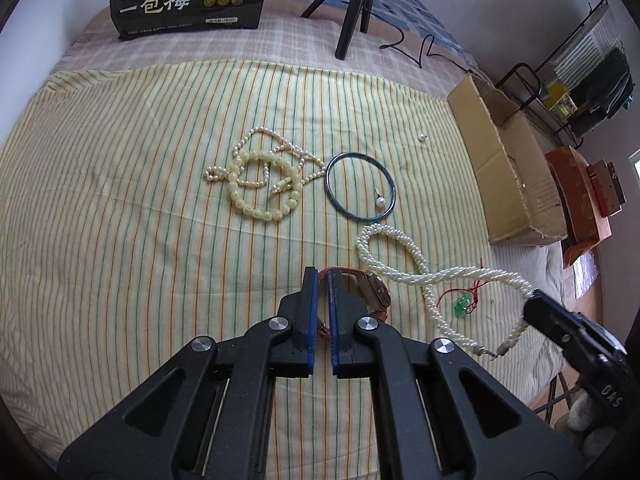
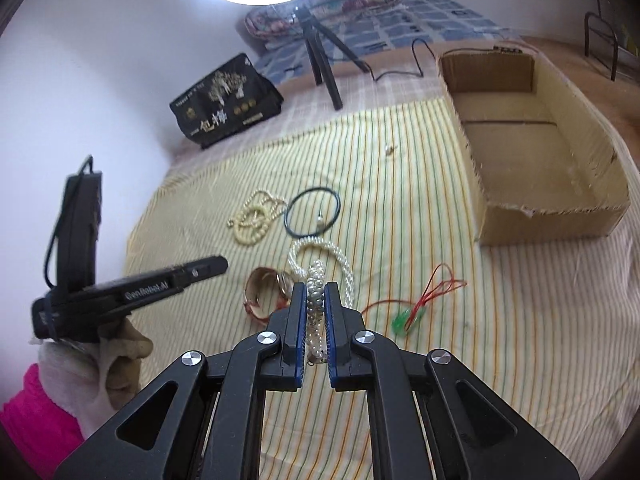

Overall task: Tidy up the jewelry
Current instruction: 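Lift the watch with the left tool while the right tool carries the necklace toward the box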

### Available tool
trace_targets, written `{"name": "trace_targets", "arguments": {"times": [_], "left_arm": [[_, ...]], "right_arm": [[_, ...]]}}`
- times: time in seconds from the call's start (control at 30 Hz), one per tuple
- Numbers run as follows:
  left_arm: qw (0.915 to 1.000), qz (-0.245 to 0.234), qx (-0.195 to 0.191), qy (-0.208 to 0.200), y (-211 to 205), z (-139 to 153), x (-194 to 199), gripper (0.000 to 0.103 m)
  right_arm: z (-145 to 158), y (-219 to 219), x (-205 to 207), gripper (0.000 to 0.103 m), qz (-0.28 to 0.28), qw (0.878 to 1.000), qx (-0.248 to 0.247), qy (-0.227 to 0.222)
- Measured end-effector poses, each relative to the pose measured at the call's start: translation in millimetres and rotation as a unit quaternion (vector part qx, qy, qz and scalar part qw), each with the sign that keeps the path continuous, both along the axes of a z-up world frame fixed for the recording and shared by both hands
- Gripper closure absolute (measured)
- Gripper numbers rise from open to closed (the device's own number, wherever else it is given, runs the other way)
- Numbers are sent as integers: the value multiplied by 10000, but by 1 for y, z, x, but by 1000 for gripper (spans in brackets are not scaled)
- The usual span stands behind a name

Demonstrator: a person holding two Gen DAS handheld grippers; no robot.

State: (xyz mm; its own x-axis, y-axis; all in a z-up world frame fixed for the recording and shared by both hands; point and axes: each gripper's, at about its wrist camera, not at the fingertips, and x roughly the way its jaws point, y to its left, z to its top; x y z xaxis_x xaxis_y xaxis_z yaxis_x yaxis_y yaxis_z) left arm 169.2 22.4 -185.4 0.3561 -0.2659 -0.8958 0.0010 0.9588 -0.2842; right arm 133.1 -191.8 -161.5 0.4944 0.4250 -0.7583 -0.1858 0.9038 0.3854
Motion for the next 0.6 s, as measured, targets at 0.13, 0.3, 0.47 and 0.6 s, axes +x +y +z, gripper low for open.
{"name": "trace_targets", "arguments": {"times": [0.13, 0.3, 0.47, 0.6], "left_arm": [[9987, 124, -103, 486, 3, -19, 7, 79], [9979, 102, -142, 625, 0, -28, 15, 65], [9974, 70, 84, 717, -7, -42, 17, 65], [9969, 20, 329, 713, -15, -51, 20, 74]], "right_arm": [[-4, 0, 0, 96, 1, 10000, 8, 35], [-3, -1, -4, 96, 40, 10000, 21, 40], [-2, -4, -6, 96, 7, 10000, 22, 30], [-3, -4, -6, 96, 16, 10000, -25, 25]]}}
